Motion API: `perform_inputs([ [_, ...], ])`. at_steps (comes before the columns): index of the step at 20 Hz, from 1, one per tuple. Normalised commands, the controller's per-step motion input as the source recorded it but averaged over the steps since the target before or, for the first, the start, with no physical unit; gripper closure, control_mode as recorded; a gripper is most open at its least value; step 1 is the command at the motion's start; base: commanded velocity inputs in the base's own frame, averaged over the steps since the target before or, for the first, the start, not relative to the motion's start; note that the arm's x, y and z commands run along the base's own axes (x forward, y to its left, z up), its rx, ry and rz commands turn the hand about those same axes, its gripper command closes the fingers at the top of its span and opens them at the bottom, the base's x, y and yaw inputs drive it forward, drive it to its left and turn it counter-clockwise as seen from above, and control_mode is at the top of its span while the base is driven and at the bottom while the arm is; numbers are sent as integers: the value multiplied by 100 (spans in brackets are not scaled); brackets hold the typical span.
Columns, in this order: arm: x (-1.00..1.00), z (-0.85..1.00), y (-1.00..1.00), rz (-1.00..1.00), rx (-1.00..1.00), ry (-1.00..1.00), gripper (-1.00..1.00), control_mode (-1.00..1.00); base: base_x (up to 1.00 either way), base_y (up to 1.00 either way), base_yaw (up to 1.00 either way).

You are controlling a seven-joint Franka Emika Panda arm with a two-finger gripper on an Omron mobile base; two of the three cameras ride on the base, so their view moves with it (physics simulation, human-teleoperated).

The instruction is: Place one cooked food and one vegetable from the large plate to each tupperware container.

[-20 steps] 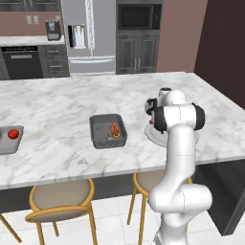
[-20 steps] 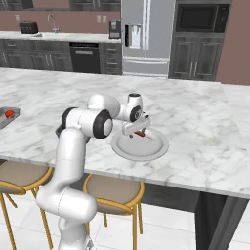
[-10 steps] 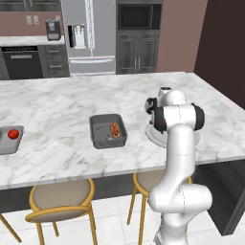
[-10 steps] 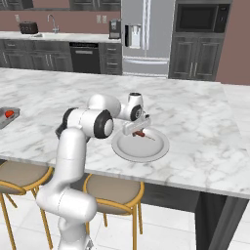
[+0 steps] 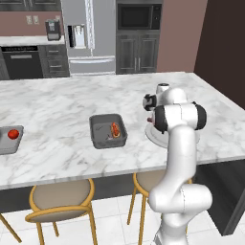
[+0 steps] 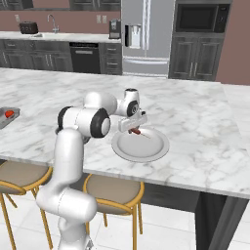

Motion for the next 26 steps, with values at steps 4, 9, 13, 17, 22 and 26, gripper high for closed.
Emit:
perform_inputs([
  [4,-96,54,3,0,-3,-2,100,-100,0,0,0],
  [9,-100,62,36,3,-1,-12,100,-100,0,0,0],
  [13,-100,86,62,14,0,-3,100,-100,0,0,0],
  [17,-100,84,79,12,0,0,100,-100,0,0,0],
  [22,-100,45,48,11,0,-1,100,-100,0,0,0],
  [26,-63,0,3,7,-2,2,100,-100,0,0,0],
])
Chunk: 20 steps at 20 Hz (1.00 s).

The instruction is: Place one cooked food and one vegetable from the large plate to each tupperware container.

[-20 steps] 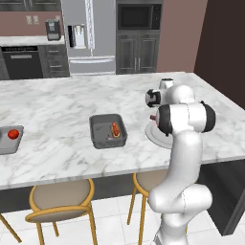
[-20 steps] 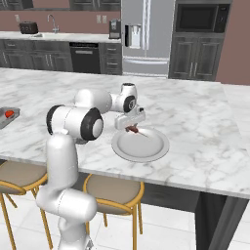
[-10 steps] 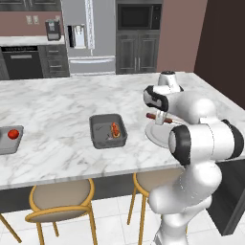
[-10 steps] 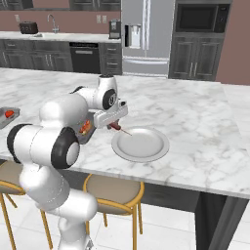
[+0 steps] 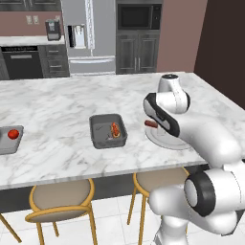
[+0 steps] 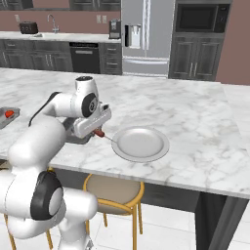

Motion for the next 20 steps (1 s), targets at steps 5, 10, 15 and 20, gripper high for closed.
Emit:
perform_inputs([
  [5,0,0,0,0,0,0,100,-100,0,0,0],
  [10,0,0,0,0,0,0,100,-100,0,0,0],
  [15,-2,0,2,0,0,0,100,100,-15,31,0],
  [20,0,0,0,0,0,0,100,100,-25,99,0],
])
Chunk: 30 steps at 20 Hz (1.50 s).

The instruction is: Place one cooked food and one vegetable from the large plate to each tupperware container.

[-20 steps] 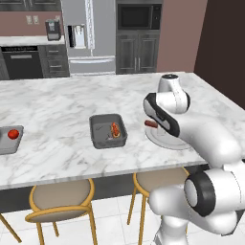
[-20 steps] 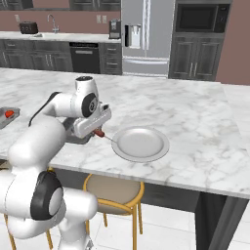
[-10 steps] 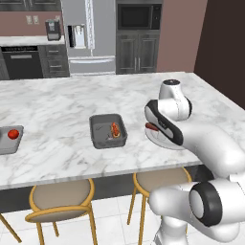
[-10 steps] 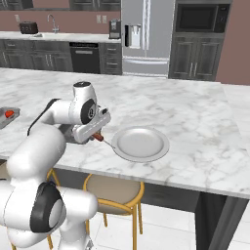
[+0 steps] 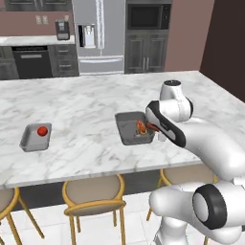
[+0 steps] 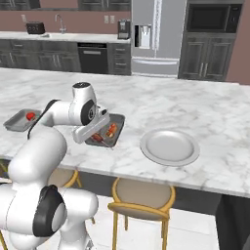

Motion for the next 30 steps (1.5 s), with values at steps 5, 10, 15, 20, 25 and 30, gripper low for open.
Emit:
perform_inputs([
  [5,0,0,0,0,0,0,100,100,-20,100,-2],
  [10,0,0,0,0,0,0,100,100,-1,96,-10],
  [15,0,0,0,0,0,0,100,100,0,85,-16],
  [20,0,0,0,0,0,0,100,100,0,63,-12],
  [25,0,0,0,0,0,0,100,100,18,10,0],
  [30,0,0,0,0,0,0,100,100,60,10,2],
])
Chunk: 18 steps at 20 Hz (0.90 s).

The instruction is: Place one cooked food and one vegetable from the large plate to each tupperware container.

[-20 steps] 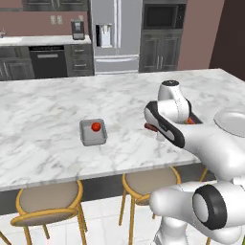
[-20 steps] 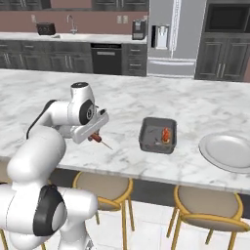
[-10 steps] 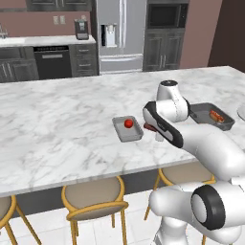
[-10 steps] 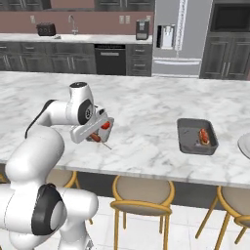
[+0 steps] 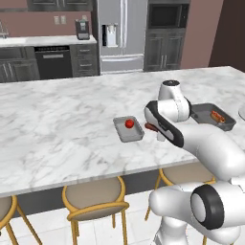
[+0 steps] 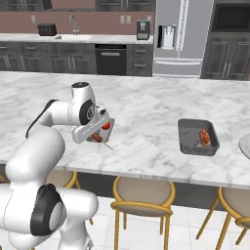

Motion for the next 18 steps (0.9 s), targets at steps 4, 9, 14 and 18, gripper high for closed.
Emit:
perform_inputs([
  [4,0,0,0,0,0,0,100,100,79,69,1],
  [9,4,0,2,0,1,-1,100,-100,36,50,0],
  [14,49,0,46,-3,0,0,100,-100,0,0,0],
  [18,69,0,79,-35,-1,-2,100,-100,0,0,0],
])
